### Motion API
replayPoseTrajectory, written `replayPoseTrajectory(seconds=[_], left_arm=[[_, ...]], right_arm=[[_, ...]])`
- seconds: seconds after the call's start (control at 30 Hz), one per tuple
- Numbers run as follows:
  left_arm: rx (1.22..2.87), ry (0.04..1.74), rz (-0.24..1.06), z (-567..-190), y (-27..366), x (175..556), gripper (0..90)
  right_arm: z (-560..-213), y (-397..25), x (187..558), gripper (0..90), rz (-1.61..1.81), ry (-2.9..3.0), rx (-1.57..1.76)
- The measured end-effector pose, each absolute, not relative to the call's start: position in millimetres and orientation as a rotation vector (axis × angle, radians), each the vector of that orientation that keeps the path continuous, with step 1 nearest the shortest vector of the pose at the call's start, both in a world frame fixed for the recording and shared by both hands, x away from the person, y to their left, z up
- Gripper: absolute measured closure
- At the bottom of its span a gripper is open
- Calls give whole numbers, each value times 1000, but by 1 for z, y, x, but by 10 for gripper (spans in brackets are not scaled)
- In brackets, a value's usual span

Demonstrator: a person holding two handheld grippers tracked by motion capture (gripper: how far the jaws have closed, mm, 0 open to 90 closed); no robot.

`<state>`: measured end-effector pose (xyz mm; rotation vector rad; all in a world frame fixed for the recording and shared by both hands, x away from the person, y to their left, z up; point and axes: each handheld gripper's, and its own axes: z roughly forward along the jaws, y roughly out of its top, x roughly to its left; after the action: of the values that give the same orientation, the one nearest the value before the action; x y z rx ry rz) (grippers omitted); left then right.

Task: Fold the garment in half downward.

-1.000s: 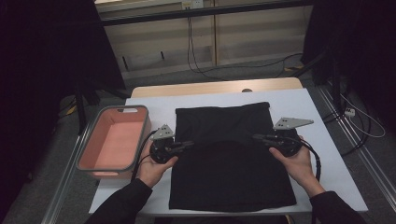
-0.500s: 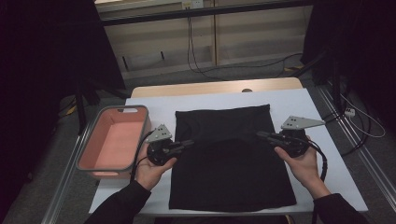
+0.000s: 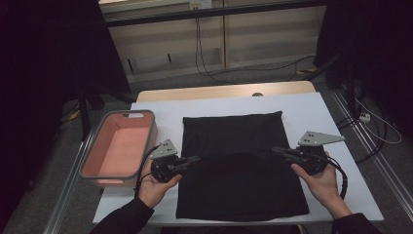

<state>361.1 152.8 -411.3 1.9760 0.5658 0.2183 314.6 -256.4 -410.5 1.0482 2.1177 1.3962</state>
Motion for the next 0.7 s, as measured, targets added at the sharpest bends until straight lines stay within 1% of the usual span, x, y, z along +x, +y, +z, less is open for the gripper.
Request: replayPoseTrajectory(seconds=[0.7], left_arm=[[2015, 532, 158, -420, 154, 333, 885]], right_arm=[[-419, -259, 281, 879, 1388, 2157, 1046]])
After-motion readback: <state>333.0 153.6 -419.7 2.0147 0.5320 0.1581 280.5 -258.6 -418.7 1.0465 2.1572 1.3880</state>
